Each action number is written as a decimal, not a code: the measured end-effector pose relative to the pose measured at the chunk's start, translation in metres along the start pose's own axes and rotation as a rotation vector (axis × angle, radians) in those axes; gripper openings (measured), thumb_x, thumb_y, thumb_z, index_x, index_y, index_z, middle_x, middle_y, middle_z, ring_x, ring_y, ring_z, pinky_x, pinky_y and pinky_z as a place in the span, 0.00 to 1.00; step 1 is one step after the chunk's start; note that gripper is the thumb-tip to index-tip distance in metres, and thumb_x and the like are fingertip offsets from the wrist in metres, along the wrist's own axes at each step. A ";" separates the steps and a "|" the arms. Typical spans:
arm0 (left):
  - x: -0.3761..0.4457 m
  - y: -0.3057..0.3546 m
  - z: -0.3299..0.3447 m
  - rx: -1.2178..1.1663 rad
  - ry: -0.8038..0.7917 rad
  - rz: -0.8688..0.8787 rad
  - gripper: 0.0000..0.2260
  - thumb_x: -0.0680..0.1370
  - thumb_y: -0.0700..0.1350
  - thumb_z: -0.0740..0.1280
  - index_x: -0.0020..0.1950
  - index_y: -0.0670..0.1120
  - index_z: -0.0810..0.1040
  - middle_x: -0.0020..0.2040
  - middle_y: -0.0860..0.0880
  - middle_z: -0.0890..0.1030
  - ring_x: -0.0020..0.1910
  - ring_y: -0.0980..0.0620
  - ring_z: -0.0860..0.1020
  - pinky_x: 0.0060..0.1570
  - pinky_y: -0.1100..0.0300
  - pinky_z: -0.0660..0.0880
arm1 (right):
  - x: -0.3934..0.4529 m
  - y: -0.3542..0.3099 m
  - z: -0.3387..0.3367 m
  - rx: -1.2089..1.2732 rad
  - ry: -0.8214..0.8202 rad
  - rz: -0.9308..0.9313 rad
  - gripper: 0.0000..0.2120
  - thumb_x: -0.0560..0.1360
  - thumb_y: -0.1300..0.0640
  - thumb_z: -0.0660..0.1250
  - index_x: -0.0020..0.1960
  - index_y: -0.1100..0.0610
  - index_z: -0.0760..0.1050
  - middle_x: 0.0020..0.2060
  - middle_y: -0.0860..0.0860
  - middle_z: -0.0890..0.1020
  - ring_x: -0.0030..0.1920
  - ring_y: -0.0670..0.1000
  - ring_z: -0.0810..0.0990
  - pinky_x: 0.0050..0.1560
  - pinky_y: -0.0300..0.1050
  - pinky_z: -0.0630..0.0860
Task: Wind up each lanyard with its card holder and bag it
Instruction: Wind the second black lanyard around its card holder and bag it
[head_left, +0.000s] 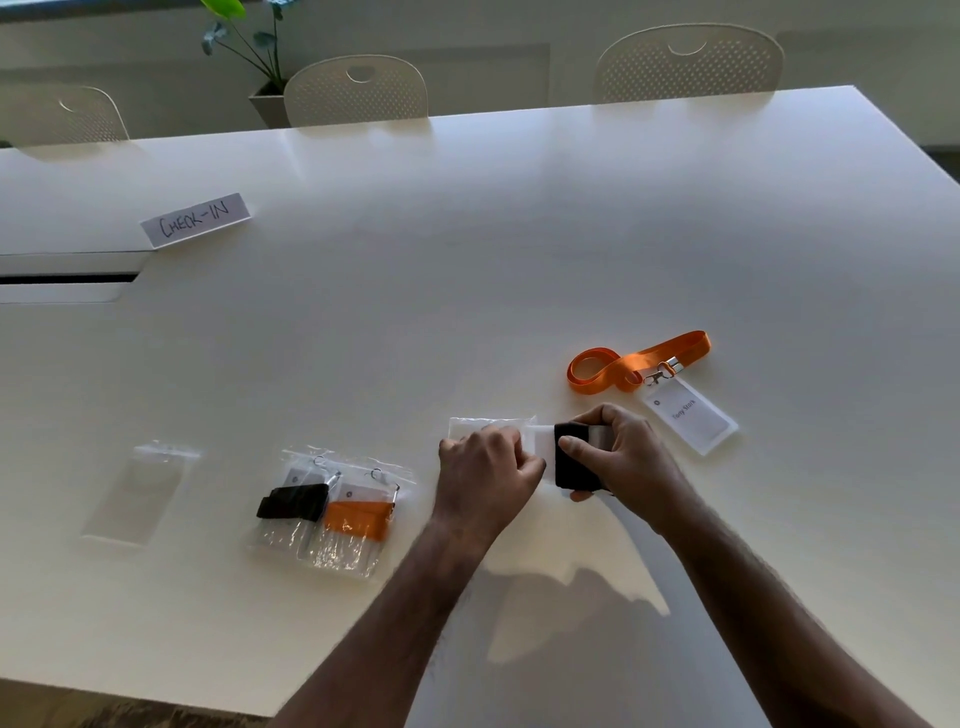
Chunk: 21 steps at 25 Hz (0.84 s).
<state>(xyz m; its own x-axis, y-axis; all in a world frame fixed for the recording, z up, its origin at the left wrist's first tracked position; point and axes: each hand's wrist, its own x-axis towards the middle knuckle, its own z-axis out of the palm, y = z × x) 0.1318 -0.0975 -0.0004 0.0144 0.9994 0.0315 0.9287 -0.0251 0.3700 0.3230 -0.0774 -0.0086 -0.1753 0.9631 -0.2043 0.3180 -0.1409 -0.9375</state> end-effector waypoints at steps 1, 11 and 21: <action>-0.001 0.001 0.000 0.008 0.016 0.012 0.12 0.77 0.53 0.64 0.36 0.51 0.70 0.33 0.56 0.74 0.31 0.53 0.70 0.45 0.55 0.67 | 0.000 0.001 -0.001 0.001 0.004 0.006 0.14 0.79 0.57 0.75 0.60 0.57 0.76 0.53 0.54 0.80 0.46 0.56 0.88 0.36 0.48 0.87; -0.009 0.012 -0.004 -0.061 0.100 0.153 0.07 0.80 0.49 0.62 0.43 0.50 0.72 0.39 0.54 0.77 0.39 0.51 0.75 0.47 0.50 0.73 | -0.004 -0.001 0.005 0.068 0.114 -0.080 0.13 0.81 0.56 0.73 0.64 0.56 0.78 0.54 0.52 0.84 0.49 0.54 0.89 0.40 0.51 0.88; -0.008 0.015 -0.013 -0.024 0.197 0.240 0.09 0.84 0.48 0.60 0.51 0.47 0.77 0.46 0.50 0.81 0.43 0.50 0.78 0.47 0.54 0.72 | -0.005 -0.012 0.010 0.090 0.209 -0.210 0.12 0.81 0.59 0.72 0.62 0.50 0.77 0.53 0.44 0.83 0.53 0.34 0.83 0.43 0.31 0.82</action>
<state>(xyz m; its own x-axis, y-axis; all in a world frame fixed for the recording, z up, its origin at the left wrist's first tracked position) 0.1413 -0.1058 0.0170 0.1576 0.9411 0.2991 0.8983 -0.2624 0.3524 0.3112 -0.0827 0.0007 -0.0295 0.9983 0.0502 0.2095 0.0553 -0.9762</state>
